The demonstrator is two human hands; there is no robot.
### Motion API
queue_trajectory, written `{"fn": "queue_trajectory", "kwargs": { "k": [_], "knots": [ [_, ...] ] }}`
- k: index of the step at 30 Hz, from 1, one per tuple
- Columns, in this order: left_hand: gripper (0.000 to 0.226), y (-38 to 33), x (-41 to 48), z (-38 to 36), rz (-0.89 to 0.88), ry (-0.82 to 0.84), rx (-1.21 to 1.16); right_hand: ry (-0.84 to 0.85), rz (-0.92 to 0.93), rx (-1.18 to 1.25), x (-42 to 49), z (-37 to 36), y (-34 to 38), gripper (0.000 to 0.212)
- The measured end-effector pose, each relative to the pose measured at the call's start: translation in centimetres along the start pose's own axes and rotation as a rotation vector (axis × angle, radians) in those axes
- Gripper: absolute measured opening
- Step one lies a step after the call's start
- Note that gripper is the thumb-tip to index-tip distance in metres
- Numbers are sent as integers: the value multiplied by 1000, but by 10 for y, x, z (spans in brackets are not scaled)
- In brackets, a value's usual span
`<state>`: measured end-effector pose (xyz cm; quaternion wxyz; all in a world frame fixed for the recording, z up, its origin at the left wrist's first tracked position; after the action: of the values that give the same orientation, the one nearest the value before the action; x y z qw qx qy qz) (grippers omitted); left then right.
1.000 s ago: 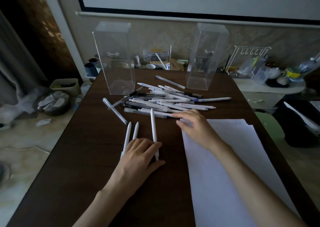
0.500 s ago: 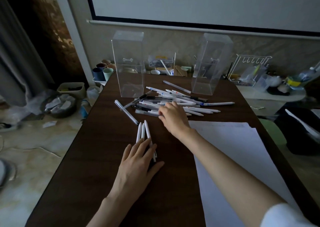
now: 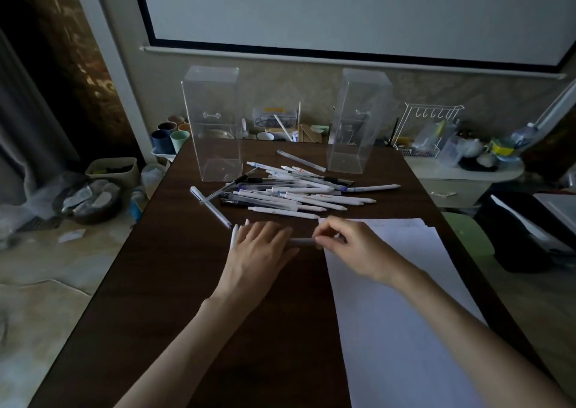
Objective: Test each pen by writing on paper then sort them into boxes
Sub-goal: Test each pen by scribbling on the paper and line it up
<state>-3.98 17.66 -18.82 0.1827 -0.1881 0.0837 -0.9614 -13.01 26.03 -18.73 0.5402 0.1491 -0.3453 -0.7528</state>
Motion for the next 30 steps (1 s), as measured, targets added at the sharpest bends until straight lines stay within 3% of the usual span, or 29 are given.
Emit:
{"fn": "queue_trajectory", "kwargs": {
  "k": [4, 8, 13, 20, 25, 27, 30],
  "knots": [
    [26, -29, 3, -23, -44, 125, -141, -116, -136, 409, -26, 21, -29, 9],
    [25, -54, 0, -50, -32, 228, -271, -337, -244, 853, -39, 26, -59, 19],
    [20, -64, 8, -56, -81, 112, -252, -242, -161, 686, -33, 7, -59, 7],
    [25, -68, 6, -57, -97, 208, -350, -238, -101, 766, -32, 5, -64, 19],
    [37, -64, 8, -49, -84, 139, -310, -256, -79, 779, -34, 6, -67, 13],
    [43, -60, 10, -49, -27, 141, -342, -310, -66, 816, -34, 9, -70, 15],
    [63, -48, 13, -52, 68, 131, -355, -535, -126, 948, -37, 28, -88, 25]
  ]
}}
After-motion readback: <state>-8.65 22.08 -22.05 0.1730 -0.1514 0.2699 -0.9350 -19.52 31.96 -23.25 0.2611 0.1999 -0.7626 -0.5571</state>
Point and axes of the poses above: each hand's wrist, its own x-axis towards the middle knuckle, its own z-axis out of the back of the hand, y = z × x, the point moved 10 cm from there along x, towards the middle knuckle, and after that the axes turned 10 degrees about z, right-handed, at the moved point
